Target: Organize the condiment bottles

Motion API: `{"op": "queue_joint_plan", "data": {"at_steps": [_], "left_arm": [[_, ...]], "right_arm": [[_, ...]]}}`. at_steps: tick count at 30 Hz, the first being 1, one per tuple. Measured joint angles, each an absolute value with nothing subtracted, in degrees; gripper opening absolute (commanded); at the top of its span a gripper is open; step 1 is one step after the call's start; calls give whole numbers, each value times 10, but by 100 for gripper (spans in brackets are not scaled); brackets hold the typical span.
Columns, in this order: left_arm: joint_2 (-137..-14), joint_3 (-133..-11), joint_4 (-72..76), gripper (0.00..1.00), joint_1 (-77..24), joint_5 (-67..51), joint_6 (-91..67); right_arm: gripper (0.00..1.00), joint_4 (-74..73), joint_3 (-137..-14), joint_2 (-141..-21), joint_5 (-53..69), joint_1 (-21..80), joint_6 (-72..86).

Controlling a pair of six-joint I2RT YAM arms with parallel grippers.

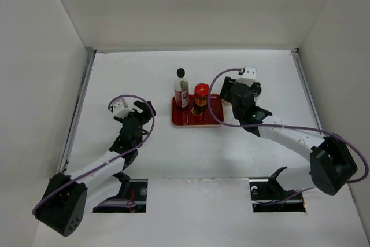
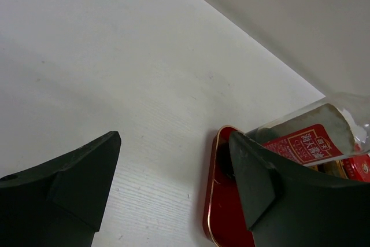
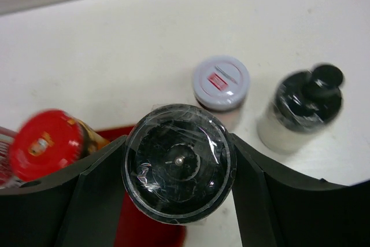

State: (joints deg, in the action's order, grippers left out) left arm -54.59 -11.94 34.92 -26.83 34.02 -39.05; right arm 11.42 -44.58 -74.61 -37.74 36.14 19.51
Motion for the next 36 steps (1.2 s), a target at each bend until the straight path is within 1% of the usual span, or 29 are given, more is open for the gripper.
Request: {"op": "queue_joint_plan", "data": {"at_steps": [6,11,22,28,30,33,34,36], "left_arm": [[-545,-119,354,75,-270,340,-390],[-538,-115,358,75,-270,341,-390],[-539,-111,358,76,-271,340,-390],[-538,-111,358,76,-270,340,-390],[-538,-111,358,76,-270,340,-390],[-538,-111,358,76,-270,340,-390],[-538,-111,358,76,-270,340,-390],[-538,-111,358,76,-270,340,-390]], "right_arm": [[51,169,-500,-831,-364,374,193],[51,176,-518,-884,-347,384,200],[61,212,-520,-922,-342,385,227],[61,216,-506,-934,-340,387,232],[66,219,-505,-934,-340,387,234],[82,219,-505,-934,-340,387,236],[86,221,-505,-934,-341,387,237],[89,225,-505,-933,-341,387,239]]}}
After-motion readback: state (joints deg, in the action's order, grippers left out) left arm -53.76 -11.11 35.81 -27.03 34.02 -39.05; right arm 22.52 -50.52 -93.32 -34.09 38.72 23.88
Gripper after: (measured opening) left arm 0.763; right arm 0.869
